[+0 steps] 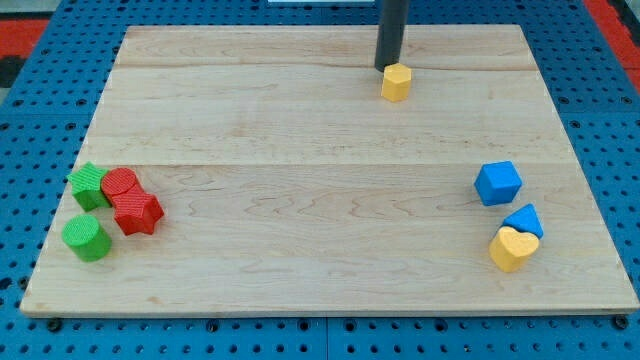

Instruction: Put the hexagon at the center of the board

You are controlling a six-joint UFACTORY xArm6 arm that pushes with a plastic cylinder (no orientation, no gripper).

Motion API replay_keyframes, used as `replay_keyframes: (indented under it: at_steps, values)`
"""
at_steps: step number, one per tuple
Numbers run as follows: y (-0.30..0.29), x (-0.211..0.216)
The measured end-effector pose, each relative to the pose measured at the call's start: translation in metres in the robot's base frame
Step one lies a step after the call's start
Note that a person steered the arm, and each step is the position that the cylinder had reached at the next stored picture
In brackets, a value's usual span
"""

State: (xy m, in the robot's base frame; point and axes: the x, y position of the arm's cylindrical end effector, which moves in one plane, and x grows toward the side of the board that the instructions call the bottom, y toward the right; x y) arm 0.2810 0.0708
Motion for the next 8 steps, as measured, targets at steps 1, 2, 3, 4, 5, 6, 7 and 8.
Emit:
replay_keyframes:
  at_steps: [1,2,3,4,5,6,7,8]
  values:
    - [-0.017,0.002]
    - [0.031,-0.039]
    - [0.071,0.012]
    - [0.02,0.042]
    - [-0.023,0.042]
    - [0.027,0.012]
    - [0.0,-0.014]
    - [-0.032,0.047]
